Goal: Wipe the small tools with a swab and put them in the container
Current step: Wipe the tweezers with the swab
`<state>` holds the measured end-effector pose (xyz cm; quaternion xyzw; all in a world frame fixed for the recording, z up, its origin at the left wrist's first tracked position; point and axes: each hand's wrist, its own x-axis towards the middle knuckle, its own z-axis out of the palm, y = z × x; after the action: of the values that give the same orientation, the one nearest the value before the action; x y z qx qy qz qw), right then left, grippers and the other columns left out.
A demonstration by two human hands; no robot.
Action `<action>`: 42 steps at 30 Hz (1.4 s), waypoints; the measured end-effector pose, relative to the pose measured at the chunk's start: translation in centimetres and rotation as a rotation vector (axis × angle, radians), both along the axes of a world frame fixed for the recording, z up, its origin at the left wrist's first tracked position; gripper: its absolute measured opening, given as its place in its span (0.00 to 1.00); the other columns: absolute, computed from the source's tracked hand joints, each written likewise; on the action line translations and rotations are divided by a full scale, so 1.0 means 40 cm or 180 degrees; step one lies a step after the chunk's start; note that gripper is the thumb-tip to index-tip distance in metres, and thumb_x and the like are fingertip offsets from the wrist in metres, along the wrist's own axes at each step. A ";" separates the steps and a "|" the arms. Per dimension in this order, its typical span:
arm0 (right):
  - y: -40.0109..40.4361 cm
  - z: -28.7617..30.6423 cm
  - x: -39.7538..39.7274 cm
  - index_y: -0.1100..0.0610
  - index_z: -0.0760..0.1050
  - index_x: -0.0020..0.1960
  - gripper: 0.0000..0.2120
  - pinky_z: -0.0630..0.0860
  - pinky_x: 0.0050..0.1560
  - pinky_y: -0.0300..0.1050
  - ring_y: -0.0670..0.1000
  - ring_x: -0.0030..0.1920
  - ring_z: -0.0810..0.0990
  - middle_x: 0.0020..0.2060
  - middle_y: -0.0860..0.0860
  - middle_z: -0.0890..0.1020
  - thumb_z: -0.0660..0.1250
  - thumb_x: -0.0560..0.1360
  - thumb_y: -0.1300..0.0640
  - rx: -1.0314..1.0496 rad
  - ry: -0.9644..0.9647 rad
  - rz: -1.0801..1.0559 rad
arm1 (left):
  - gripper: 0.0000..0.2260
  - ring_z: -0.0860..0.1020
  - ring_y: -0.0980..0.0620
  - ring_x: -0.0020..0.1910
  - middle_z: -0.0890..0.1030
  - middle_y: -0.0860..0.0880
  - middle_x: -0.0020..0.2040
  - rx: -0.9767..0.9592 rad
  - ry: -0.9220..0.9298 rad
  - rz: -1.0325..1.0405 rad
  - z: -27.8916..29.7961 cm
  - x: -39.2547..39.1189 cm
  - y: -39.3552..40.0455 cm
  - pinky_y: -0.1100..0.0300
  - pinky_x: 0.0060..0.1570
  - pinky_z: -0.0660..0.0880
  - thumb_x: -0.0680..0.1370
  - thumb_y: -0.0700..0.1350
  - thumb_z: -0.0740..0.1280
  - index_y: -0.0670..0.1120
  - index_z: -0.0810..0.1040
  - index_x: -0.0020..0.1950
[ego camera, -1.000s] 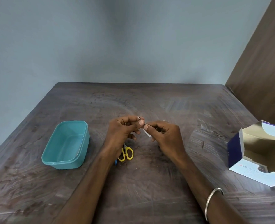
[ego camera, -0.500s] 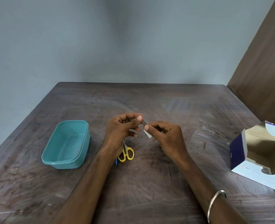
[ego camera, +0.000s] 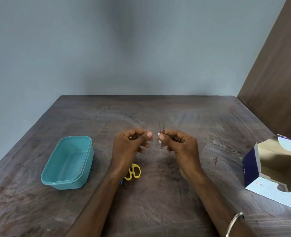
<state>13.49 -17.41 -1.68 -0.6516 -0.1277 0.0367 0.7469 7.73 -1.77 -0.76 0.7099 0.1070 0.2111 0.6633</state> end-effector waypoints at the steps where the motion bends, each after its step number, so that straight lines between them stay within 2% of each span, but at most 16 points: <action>1: 0.001 -0.003 0.001 0.58 0.85 0.48 0.07 0.78 0.34 0.44 0.51 0.39 0.86 0.40 0.54 0.87 0.76 0.71 0.60 0.0065 0.0043 0.0036 | 0.07 0.85 0.48 0.37 0.87 0.46 0.41 0.0104 0.0010 -0.0042 -0.003 0.000 -0.007 0.58 0.33 0.80 0.75 0.43 0.73 0.41 0.85 0.49; 6: 0.002 -0.003 0.000 0.62 0.83 0.48 0.06 0.82 0.33 0.44 0.56 0.42 0.88 0.41 0.57 0.87 0.75 0.72 0.63 0.0315 0.0216 0.0074 | 0.05 0.86 0.49 0.40 0.87 0.47 0.40 0.0249 -0.0007 -0.0157 -0.010 0.002 -0.032 0.53 0.35 0.83 0.75 0.41 0.73 0.41 0.86 0.48; 9: 0.003 -0.004 0.000 0.63 0.82 0.47 0.06 0.81 0.32 0.44 0.56 0.41 0.87 0.39 0.57 0.87 0.75 0.72 0.63 0.0349 0.0226 -0.0004 | 0.03 0.86 0.49 0.39 0.87 0.48 0.40 0.0207 0.0035 -0.0233 -0.013 0.004 -0.036 0.54 0.35 0.83 0.75 0.41 0.74 0.42 0.86 0.47; 13: 0.006 -0.006 -0.001 0.63 0.82 0.46 0.05 0.80 0.31 0.43 0.55 0.38 0.87 0.38 0.57 0.87 0.76 0.71 0.64 0.0409 0.0255 -0.0082 | 0.02 0.85 0.52 0.36 0.86 0.50 0.37 0.0506 0.0036 -0.0233 -0.027 0.006 -0.047 0.58 0.35 0.82 0.74 0.41 0.74 0.44 0.86 0.46; 16: 0.003 -0.007 0.002 0.61 0.83 0.48 0.05 0.81 0.33 0.44 0.55 0.42 0.87 0.40 0.57 0.87 0.75 0.72 0.65 0.0410 0.0277 0.0002 | 0.01 0.84 0.52 0.35 0.86 0.49 0.35 0.0674 -0.0050 -0.0133 -0.031 0.009 -0.044 0.59 0.36 0.82 0.75 0.42 0.74 0.47 0.86 0.45; 20: -0.004 -0.001 0.013 0.56 0.82 0.57 0.16 0.82 0.34 0.44 0.53 0.43 0.86 0.44 0.57 0.87 0.73 0.72 0.69 0.0497 0.0245 -0.0089 | 0.02 0.84 0.52 0.35 0.85 0.48 0.36 0.0681 -0.0086 0.0052 -0.032 0.011 -0.030 0.56 0.38 0.83 0.77 0.42 0.72 0.47 0.84 0.46; 22: -0.012 0.002 0.022 0.55 0.80 0.61 0.20 0.82 0.33 0.43 0.52 0.43 0.87 0.44 0.57 0.87 0.74 0.72 0.69 0.0614 0.0232 -0.0262 | 0.02 0.82 0.55 0.35 0.84 0.50 0.35 0.0936 -0.0075 0.0127 -0.032 0.013 -0.026 0.55 0.38 0.82 0.77 0.42 0.71 0.46 0.84 0.46; 26: -0.026 0.003 0.042 0.58 0.82 0.52 0.09 0.80 0.30 0.41 0.55 0.44 0.87 0.43 0.54 0.88 0.72 0.74 0.67 0.0710 0.0165 -0.0528 | 0.02 0.80 0.60 0.36 0.81 0.59 0.35 0.1617 -0.0155 0.0260 -0.033 0.018 -0.020 0.54 0.39 0.81 0.77 0.43 0.71 0.49 0.84 0.46; 30: -0.034 0.001 0.047 0.59 0.83 0.52 0.07 0.79 0.29 0.42 0.52 0.38 0.86 0.41 0.53 0.87 0.71 0.75 0.65 0.0520 0.0068 -0.0403 | 0.03 0.80 0.60 0.37 0.78 0.64 0.36 0.1953 -0.0221 0.0311 -0.031 0.014 -0.017 0.53 0.39 0.81 0.77 0.43 0.71 0.47 0.85 0.49; 33: -0.034 -0.004 0.046 0.56 0.84 0.52 0.07 0.78 0.29 0.43 0.53 0.36 0.84 0.42 0.55 0.87 0.71 0.76 0.64 0.0346 -0.0029 -0.0239 | 0.03 0.80 0.60 0.37 0.78 0.64 0.36 0.1972 -0.0251 0.0325 -0.029 0.015 -0.011 0.51 0.38 0.81 0.77 0.42 0.72 0.47 0.85 0.48; 39: -0.032 -0.007 0.043 0.57 0.83 0.53 0.08 0.76 0.28 0.43 0.54 0.36 0.82 0.43 0.57 0.87 0.66 0.79 0.65 0.0147 -0.0158 0.0168 | 0.03 0.79 0.57 0.36 0.76 0.63 0.35 0.2243 -0.0290 0.0382 -0.025 0.013 -0.003 0.49 0.37 0.80 0.77 0.42 0.72 0.46 0.85 0.49; 42: -0.036 -0.007 0.043 0.59 0.82 0.53 0.08 0.76 0.28 0.42 0.55 0.35 0.82 0.43 0.56 0.87 0.66 0.79 0.66 0.0016 -0.0195 0.0295 | 0.03 0.78 0.53 0.35 0.78 0.57 0.35 0.2422 -0.0356 0.0532 -0.023 0.015 -0.003 0.52 0.35 0.78 0.76 0.41 0.73 0.45 0.85 0.48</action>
<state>15.20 -18.86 -1.96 -0.6439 -0.1806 0.0510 0.7417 8.32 -1.87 -1.67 0.8813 0.0422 0.3273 0.3381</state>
